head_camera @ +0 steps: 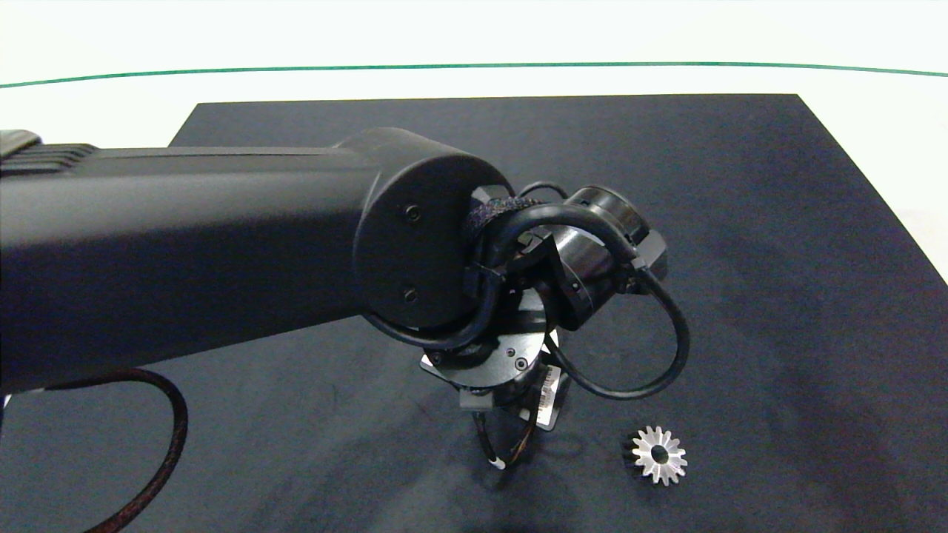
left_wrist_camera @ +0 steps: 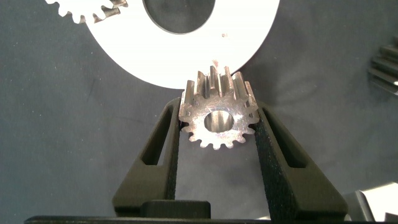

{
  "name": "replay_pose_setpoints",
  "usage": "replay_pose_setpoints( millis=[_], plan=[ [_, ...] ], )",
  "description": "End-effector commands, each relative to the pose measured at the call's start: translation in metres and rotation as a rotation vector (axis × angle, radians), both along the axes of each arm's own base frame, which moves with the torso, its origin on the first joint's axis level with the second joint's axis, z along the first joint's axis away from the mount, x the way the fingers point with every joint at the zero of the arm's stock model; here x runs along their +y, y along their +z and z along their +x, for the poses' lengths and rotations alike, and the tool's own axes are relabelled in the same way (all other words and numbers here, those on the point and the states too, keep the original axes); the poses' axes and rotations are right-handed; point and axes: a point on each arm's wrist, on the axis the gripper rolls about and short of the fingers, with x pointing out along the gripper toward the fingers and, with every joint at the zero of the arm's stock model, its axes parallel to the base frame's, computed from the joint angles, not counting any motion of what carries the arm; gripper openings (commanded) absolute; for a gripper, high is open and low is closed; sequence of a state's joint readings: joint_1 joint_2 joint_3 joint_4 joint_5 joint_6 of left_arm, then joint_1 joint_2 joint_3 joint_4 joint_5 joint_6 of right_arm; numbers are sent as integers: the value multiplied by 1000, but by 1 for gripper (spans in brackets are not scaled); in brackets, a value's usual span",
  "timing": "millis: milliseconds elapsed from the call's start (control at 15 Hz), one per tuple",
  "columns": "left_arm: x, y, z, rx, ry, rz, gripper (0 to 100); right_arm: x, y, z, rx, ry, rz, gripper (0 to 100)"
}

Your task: Remove an incorrectly installed larger gear and replace it with the correct smaller gear

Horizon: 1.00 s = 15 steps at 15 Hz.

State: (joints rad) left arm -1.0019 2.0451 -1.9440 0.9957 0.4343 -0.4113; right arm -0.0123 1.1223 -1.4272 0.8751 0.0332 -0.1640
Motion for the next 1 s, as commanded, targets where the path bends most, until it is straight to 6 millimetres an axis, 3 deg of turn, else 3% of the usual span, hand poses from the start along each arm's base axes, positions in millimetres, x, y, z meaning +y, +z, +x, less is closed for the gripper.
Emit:
replay_pose_setpoints(
  millis=[67, 1000],
  plan=[
    [3, -6, 10, 10, 31, 18, 19, 0, -1, 1, 9, 9, -2, 100],
    [1, -7, 15, 7, 39, 14, 19, 1, -2, 1, 14, 16, -3, 100]
  ],
)
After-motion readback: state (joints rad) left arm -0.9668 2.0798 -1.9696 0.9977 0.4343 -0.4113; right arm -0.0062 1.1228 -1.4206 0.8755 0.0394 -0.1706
